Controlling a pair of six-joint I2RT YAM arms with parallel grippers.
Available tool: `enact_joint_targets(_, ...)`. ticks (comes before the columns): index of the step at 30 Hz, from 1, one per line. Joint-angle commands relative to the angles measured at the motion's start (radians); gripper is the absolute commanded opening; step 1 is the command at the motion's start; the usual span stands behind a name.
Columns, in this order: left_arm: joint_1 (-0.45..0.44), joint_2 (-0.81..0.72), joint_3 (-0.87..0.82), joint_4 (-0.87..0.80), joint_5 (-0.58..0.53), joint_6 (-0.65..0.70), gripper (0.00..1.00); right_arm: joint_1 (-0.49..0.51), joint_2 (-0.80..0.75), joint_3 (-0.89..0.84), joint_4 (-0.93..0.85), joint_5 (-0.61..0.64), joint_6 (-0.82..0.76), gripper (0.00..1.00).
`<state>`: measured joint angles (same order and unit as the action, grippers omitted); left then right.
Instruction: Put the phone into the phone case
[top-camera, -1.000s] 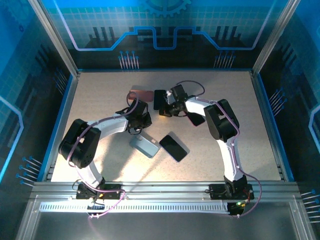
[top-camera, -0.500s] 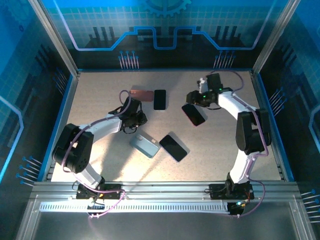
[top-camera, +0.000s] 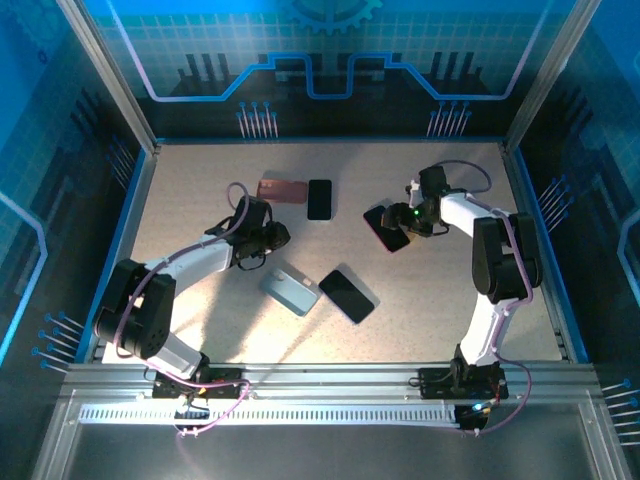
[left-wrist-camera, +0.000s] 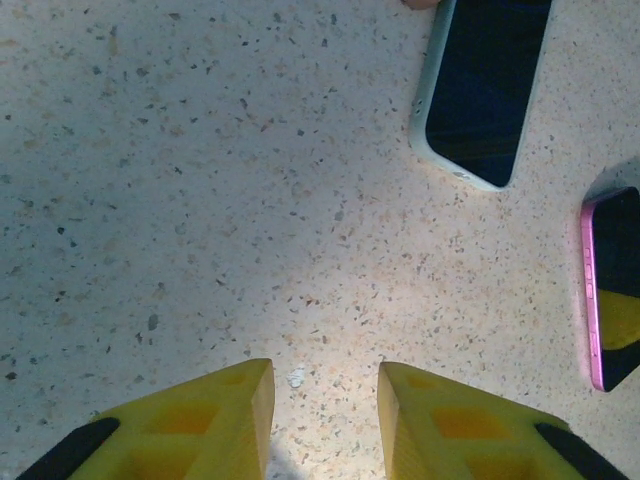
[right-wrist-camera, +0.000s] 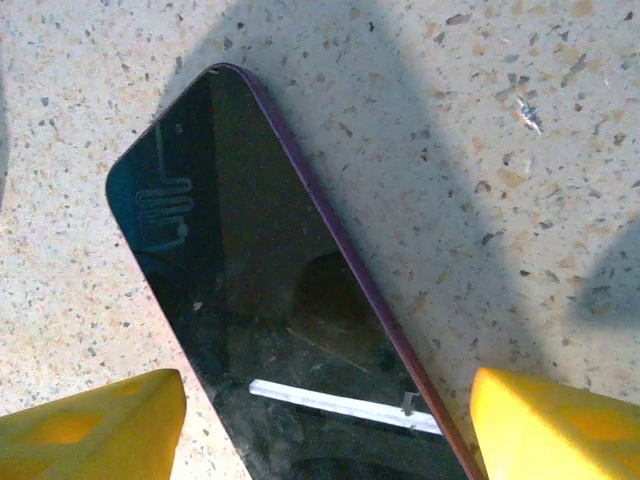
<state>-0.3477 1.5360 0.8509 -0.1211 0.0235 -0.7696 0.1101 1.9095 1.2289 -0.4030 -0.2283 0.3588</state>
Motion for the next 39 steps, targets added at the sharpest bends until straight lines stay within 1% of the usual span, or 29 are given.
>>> enact_joint_targets(1, 0.01, -0.022, -0.021, 0.017, 0.021, -0.017, 0.33, 0.002, 0.026, -0.011, 0.019, -0.003, 0.006, 0.77)
enact_joint_targets(9, 0.012, 0.012, -0.012, 0.026, 0.04, -0.02, 0.33, 0.027, 0.014, -0.038, 0.02, -0.019, 0.01, 0.78)
enact_joint_targets(14, 0.012, 0.026, -0.003, 0.033, 0.052, -0.019, 0.32, 0.07, -0.015, -0.065, 0.013, -0.011, 0.022, 0.78)
enact_joint_targets(20, 0.012, 0.018, -0.031, 0.059, 0.054, -0.042, 0.32, 0.122, -0.031, -0.074, -0.024, -0.004, 0.028, 0.78)
enact_joint_targets(24, 0.012, 0.005, -0.054, 0.072, 0.049, -0.053, 0.32, 0.14, -0.047, -0.061, -0.065, 0.038, 0.014, 0.78)
enact_joint_targets(27, 0.012, 0.002, -0.055, 0.076, 0.049, -0.048, 0.32, 0.15, -0.053, -0.035, -0.098, 0.095, -0.006, 0.79)
enact_joint_targets(29, 0.012, 0.004, -0.051, 0.07, 0.049, -0.04, 0.32, 0.156, -0.047, -0.016, -0.11, 0.14, -0.022, 0.81)
enact_joint_targets(30, 0.012, 0.005, -0.044, 0.064, 0.049, -0.037, 0.32, 0.162, -0.037, 0.004, -0.123, 0.166, -0.033, 0.83)
enact_joint_targets(32, 0.012, 0.006, -0.037, 0.06, 0.051, -0.034, 0.32, 0.173, -0.011, 0.045, -0.146, 0.205, -0.048, 0.84)
enact_joint_targets(39, 0.012, 0.004, -0.039, 0.066, 0.04, -0.032, 0.32, 0.231, 0.096, 0.169, -0.208, 0.27, -0.085, 0.84)
